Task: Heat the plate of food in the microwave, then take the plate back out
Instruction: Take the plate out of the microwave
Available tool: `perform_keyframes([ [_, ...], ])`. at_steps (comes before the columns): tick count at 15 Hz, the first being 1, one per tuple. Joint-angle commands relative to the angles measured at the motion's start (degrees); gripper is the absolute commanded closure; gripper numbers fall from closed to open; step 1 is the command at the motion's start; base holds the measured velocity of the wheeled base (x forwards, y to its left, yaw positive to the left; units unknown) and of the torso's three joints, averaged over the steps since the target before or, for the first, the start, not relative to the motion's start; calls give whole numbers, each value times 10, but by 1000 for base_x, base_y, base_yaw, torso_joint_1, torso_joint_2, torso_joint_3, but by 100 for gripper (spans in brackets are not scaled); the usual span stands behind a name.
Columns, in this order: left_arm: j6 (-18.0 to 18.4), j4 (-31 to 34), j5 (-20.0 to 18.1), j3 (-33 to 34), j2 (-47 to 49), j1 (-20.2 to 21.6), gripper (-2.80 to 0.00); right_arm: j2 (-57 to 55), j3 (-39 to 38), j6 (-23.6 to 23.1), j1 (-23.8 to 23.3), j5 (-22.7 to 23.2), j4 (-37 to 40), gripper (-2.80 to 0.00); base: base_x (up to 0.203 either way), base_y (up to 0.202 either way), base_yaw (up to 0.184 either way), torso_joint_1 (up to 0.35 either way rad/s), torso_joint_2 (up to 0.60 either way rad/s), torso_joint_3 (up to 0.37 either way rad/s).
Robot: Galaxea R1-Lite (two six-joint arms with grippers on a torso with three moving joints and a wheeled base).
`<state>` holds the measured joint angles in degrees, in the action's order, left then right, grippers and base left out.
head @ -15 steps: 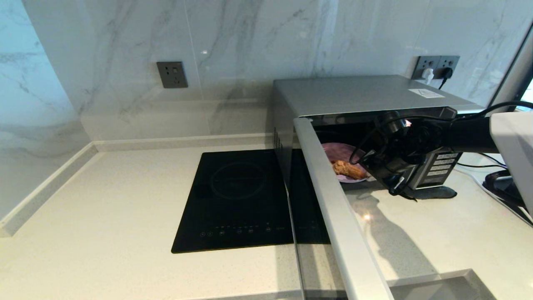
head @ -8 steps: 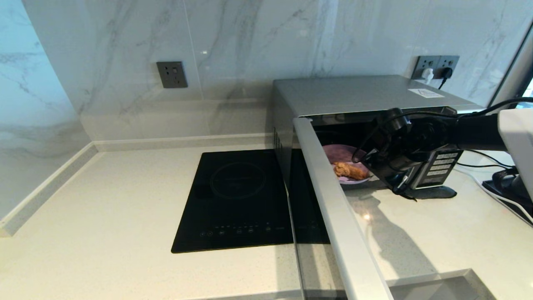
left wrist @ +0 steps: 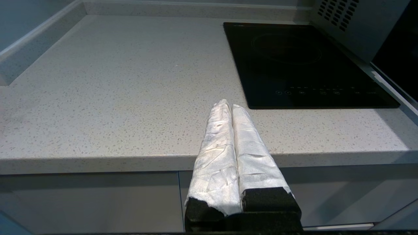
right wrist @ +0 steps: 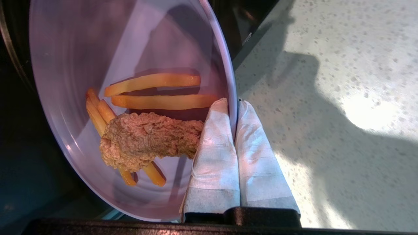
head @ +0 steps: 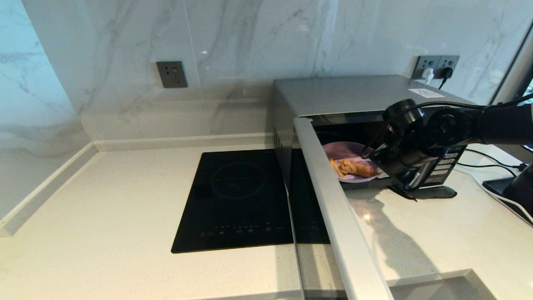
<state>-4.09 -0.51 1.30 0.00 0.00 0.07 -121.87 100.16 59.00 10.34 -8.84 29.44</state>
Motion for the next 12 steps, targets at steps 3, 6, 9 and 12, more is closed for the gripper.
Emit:
perform_keyframes([
  [3,0,0,0,0,1,0,0,57,-42,3,-1,0,2,0,0,0,0,0,0,0],
  [6,0,0,0,0,1,0,0,104,-91,3,-5,0,2,0,0,0,0,0,0,0],
  [9,0,0,0,0,1,0,0,176,-158,-8,-18,0,2,0,0,0,0,0,0,0],
  [12,0,0,0,0,1,0,0,267,-236,-29,-38,0,2,0,0,0,0,0,0,0],
])
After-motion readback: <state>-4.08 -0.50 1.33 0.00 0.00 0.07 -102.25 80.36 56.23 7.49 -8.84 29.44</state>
